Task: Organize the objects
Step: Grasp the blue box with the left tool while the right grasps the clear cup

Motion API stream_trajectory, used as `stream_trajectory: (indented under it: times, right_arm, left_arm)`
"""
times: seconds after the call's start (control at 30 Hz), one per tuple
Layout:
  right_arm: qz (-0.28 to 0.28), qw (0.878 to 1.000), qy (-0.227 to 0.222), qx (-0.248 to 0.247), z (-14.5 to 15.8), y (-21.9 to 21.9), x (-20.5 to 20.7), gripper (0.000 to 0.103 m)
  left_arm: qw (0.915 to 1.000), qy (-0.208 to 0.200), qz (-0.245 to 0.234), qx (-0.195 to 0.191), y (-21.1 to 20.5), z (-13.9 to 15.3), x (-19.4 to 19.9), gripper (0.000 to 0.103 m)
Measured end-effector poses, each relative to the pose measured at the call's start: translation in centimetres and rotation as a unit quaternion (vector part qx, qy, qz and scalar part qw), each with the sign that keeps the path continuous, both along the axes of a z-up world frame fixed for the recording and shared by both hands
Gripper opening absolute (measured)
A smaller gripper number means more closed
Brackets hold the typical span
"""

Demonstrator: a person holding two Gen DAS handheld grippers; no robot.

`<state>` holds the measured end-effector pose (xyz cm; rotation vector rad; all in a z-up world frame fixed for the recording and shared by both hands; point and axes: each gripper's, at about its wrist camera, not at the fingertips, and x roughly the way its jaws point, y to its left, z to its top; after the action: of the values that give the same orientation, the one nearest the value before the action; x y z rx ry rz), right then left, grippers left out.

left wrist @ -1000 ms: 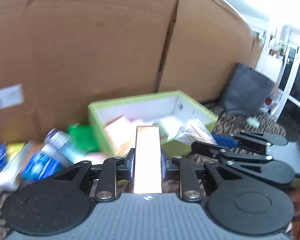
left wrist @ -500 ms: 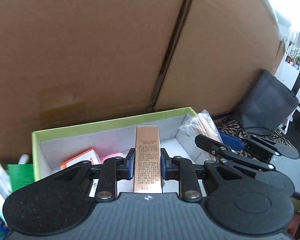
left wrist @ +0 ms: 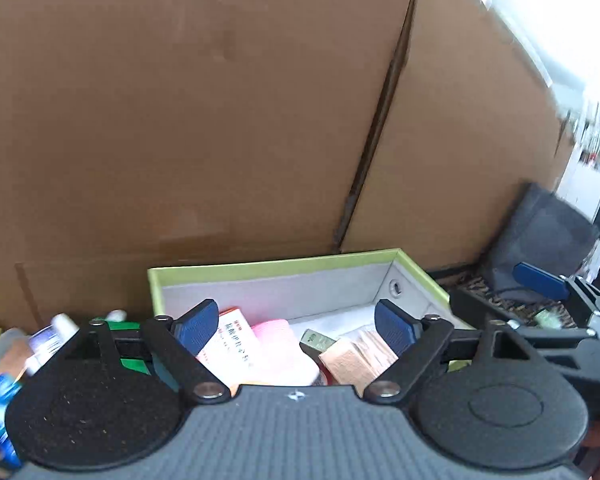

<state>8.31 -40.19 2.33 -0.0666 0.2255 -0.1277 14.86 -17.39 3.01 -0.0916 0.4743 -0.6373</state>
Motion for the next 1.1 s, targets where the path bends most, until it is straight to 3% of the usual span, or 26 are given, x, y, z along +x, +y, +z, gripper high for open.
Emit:
stream_trajectory:
  times: [0.17,0.3,0.4,0.53,0.7,0.87,1.03,1.1]
  right_arm:
    - [0.04,0.999,-0.03,-0.004,0.9,3.7,-4.4,0.103]
    - [0.048,0.998,-0.036,-0.028,-0.1,7.3,-6.9,0.103]
    - [0.08,0.996,-0.013,-0.025,-1.5,10.2,-8.4,0.103]
    - [0.147,0.988,0.047,0.015,-4.3,13.6,-8.2,0.103]
    - [0.204,0.974,0.092,0.032,-6.2,17.7,-7.4,0.103]
    - [0.202,0.973,0.108,0.024,-6.0,19.2,-6.6,0.103]
    - [0.192,0.974,0.119,0.025,-6.2,20.3,-5.9,0.103]
    - [0.189,0.975,0.119,0.02,-6.3,21.0,-4.8,0.103]
  left_arm:
    - [0.9988,-0.019,0.027,-0.035,5.0,-0.1,-5.2,0.093]
    - [0.9961,-0.031,0.077,-0.031,9.2,-1.3,-7.9,0.094]
    - [0.9923,-0.017,0.121,-0.021,11.8,-3.2,-8.7,0.094]
    - [0.9854,0.036,0.165,-0.019,15.6,-5.7,-8.8,0.094]
    - [0.9775,0.071,0.198,-0.024,18.2,-7.2,-6.8,0.094]
    - [0.9858,0.055,0.159,-0.007,18.0,-6.6,-3.0,0.094]
    - [0.9856,0.044,0.163,-0.001,17.5,-5.9,1.8,0.094]
    - [0.9865,0.046,0.155,0.023,16.8,-6.3,3.5,0.094]
